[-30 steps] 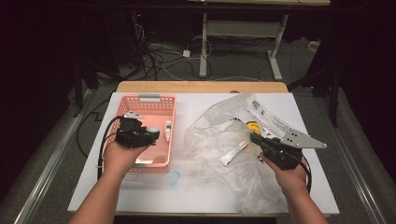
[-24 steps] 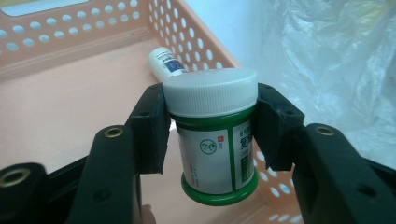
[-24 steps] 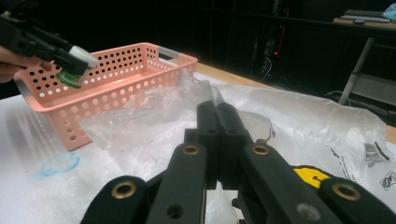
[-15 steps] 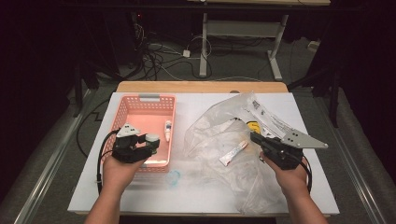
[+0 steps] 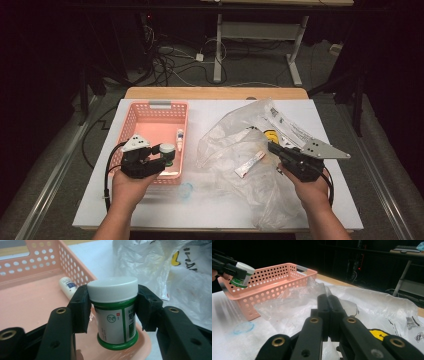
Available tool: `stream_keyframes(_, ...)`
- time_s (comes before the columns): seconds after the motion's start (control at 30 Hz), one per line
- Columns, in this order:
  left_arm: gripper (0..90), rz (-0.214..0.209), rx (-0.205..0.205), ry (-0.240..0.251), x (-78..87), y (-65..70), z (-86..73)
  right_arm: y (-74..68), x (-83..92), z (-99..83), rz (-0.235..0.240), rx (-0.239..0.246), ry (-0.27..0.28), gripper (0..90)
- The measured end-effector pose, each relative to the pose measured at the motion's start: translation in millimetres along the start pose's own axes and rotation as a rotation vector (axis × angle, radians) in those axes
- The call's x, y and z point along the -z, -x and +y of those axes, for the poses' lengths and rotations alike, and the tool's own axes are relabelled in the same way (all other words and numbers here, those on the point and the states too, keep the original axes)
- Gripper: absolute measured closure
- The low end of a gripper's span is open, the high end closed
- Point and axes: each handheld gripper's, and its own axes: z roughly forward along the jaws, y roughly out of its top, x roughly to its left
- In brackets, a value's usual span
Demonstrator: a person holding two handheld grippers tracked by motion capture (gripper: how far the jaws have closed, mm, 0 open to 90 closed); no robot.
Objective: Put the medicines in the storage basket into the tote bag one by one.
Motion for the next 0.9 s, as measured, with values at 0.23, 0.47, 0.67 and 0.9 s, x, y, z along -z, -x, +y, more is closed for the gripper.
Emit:
stream_keyframes(0.23, 48.7, -0.043, -0.021, 0.024, 3.1, 15.2, 5.1, 0.5, 0.9, 0.0, -0.002, -0.008, 0.001, 90.0)
stream_keyframes(0.47, 48.7, -0.102, -0.046, 0.015, -3.7, 28.3, 5.4, -0.8, 2.0, 1.2, -0.001, -0.002, 0.008, 90.0)
stream_keyframes(0.67, 48.7, -0.136, -0.049, 0.011, -8.7, 35.7, 4.4, -0.4, 2.4, 1.6, 0.001, -0.001, 0.011, 90.0)
stream_keyframes(0.9, 48.7, -0.158, -0.065, -0.01, -17.9, 45.0, 1.1, -0.7, 2.3, 1.5, 0.001, -0.002, 0.01, 90.0)
